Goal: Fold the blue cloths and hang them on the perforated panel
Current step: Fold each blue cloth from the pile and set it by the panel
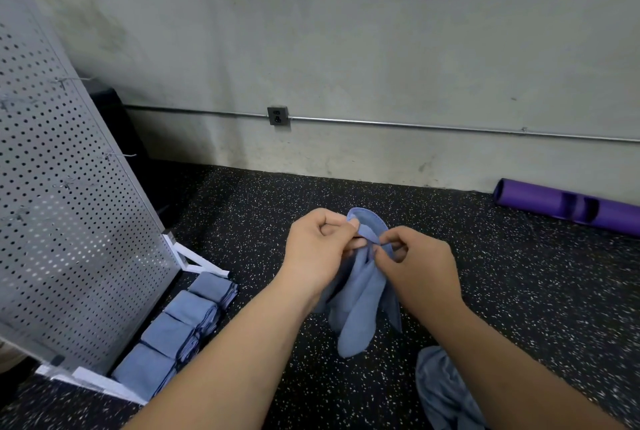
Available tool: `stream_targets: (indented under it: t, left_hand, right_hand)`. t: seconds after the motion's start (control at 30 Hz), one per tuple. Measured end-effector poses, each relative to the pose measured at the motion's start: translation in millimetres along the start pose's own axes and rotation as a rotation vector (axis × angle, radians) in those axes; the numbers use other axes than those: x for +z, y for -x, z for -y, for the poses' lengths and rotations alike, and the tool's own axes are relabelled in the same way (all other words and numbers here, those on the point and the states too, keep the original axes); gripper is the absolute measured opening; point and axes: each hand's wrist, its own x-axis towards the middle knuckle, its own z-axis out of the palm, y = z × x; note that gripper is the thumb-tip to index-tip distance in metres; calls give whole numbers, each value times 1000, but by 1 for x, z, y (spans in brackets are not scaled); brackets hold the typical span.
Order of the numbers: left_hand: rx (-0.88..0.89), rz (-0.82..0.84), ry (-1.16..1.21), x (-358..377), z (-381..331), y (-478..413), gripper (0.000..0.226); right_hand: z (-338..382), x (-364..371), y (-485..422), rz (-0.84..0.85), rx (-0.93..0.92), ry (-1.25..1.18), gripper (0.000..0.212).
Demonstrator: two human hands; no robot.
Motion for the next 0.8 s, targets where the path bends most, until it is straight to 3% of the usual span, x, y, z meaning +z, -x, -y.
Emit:
stream_targets:
  t: [0.37,0.53,0.6,0.7,0.8]
  left_hand:
    - [4,-163,103,-10,-4,-9,12]
    - [27,-244,118,-17,-8,-16,9]
    - [56,-279,24,-21,-4,-19,8]
    - [133,-285,-300,-26,5,-24,9]
    - [307,-187,-620,-25,7,-21,30]
  right_hand:
    - [1,-21,-10,-12,17,187,11]
    - [-9,-28,-17,-15,-11,98,17]
    - [-12,-31,-19,-2,-55,13,21]
    - [-14,-35,-21,18,-107,-91,23]
    - [-14,-39,-23,49,-150,-148,26]
